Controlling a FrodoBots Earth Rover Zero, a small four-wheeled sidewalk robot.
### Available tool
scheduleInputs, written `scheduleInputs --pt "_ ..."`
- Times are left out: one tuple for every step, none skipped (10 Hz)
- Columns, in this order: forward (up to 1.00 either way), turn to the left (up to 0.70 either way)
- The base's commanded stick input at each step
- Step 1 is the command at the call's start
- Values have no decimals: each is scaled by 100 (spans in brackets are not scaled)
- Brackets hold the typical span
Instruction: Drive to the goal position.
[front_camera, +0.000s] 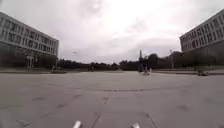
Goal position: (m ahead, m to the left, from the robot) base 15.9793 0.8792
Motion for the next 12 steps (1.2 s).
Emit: scheduleInputs --pt "70 0" --pt "70 0" --pt "70 0" --pt "70 0" --pt "70 0" --pt "70 0" --pt "70 0" --pt "70 0" --pt "70 0" --pt "70 0" --pt "70 0" --pt "70 0"
